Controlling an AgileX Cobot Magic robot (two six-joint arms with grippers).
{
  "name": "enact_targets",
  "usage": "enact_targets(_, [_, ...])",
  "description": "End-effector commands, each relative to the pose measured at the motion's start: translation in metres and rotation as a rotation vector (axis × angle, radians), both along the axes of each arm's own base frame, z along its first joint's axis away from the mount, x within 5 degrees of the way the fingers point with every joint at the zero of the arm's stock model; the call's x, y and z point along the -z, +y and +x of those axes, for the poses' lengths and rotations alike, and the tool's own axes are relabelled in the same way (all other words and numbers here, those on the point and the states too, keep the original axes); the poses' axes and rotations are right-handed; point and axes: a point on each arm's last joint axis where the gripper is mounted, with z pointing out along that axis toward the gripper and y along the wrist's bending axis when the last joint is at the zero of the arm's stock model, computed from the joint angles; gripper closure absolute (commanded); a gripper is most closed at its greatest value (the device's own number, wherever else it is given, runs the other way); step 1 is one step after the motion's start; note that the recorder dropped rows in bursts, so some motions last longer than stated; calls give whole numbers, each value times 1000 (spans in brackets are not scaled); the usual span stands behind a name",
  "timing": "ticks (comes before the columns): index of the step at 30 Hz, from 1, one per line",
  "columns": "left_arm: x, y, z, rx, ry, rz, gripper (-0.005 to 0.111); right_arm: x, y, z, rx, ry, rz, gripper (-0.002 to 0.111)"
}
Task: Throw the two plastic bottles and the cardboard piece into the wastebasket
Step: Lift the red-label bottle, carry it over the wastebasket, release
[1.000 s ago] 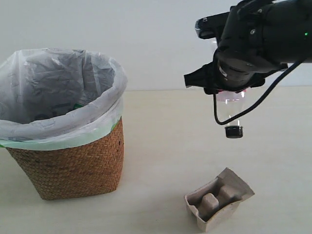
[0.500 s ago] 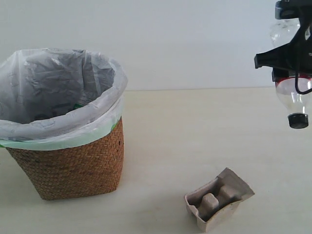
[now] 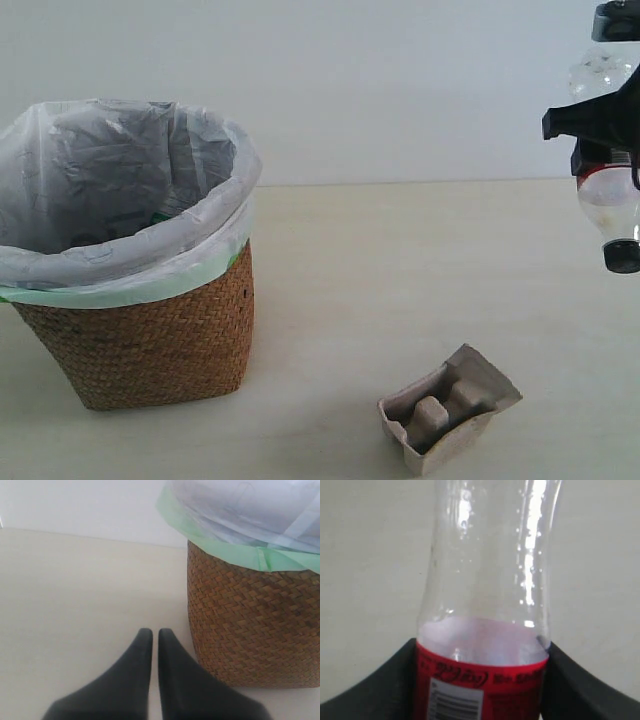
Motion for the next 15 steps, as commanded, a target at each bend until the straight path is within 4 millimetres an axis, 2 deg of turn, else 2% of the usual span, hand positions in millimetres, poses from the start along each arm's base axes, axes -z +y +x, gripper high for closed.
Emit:
enact_targets(1, [1, 0, 0, 4, 0, -1, 103, -3, -2, -2, 0, -19, 0, 108])
enact_targets(11, [1, 0, 0, 4, 0, -1, 103, 9, 11, 3, -22, 16, 38, 108])
enact_targets(15, [1, 0, 0, 4, 0, -1, 103, 9, 10, 3, -24, 18, 28, 108])
